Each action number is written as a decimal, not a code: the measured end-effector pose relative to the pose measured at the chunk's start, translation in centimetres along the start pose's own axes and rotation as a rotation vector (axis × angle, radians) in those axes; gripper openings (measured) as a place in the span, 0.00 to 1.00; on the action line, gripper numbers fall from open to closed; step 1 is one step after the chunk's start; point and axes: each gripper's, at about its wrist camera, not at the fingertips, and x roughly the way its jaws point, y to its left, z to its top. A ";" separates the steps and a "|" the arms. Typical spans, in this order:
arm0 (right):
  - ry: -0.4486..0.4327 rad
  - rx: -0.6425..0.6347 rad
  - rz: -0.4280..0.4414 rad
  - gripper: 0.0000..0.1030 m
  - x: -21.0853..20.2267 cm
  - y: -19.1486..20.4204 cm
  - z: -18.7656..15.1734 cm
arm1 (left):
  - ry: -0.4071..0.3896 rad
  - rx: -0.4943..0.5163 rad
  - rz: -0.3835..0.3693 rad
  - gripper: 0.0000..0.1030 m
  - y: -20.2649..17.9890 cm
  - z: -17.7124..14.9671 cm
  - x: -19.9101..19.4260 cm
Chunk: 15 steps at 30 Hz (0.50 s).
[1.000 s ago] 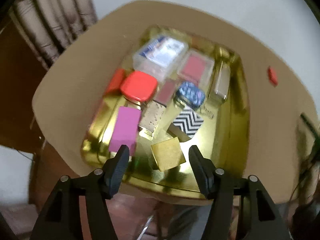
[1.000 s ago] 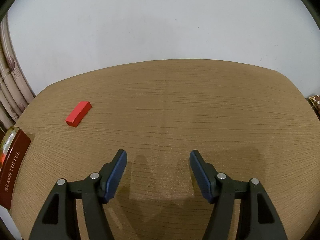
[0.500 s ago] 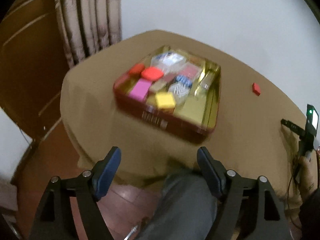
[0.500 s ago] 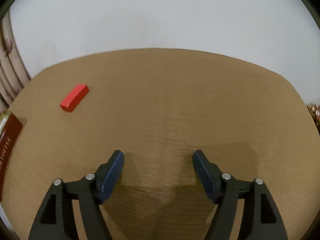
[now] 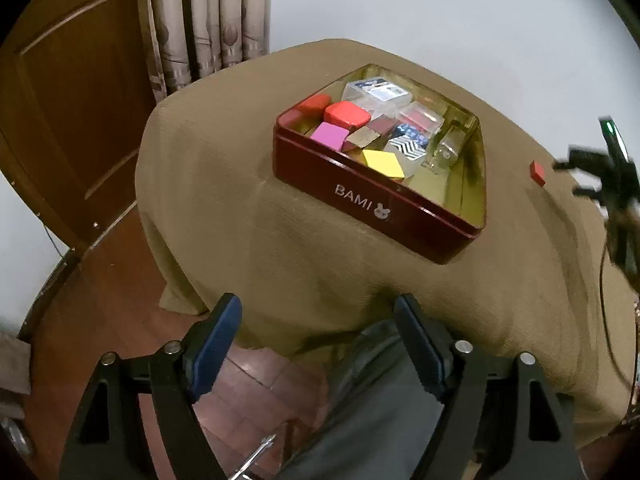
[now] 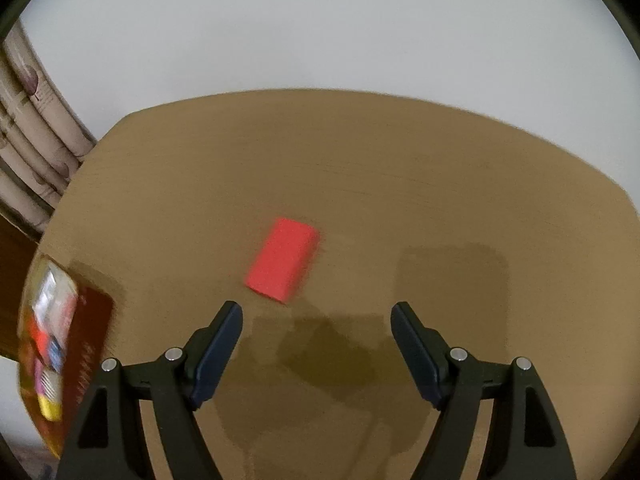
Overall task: Organize rigid objects
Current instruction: 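Reach the right tool to the red block and grasp it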
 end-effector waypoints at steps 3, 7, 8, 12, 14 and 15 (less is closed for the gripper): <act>0.044 0.035 -0.004 0.76 1.5 1.3 2.1 | 0.005 0.009 -0.003 0.80 0.2 0.1 0.1; 0.084 0.047 -0.065 0.76 3.1 2.7 3.6 | 0.017 0.007 -0.012 0.81 0.5 0.3 0.3; 0.100 0.058 -0.067 0.76 3.5 2.8 3.9 | 0.024 0.005 -0.015 0.81 0.6 0.3 0.5; 0.139 0.093 -0.070 0.76 5.0 2.7 4.5 | 0.054 -0.010 -0.036 0.81 1.1 0.4 1.0; 0.157 0.078 -0.087 0.76 5.7 3.2 4.5 | 0.062 -0.007 -0.029 0.81 1.1 0.4 1.2; 0.166 0.062 -0.086 0.68 6.0 3.6 4.4 | 0.067 -0.004 -0.026 0.81 1.0 0.4 1.3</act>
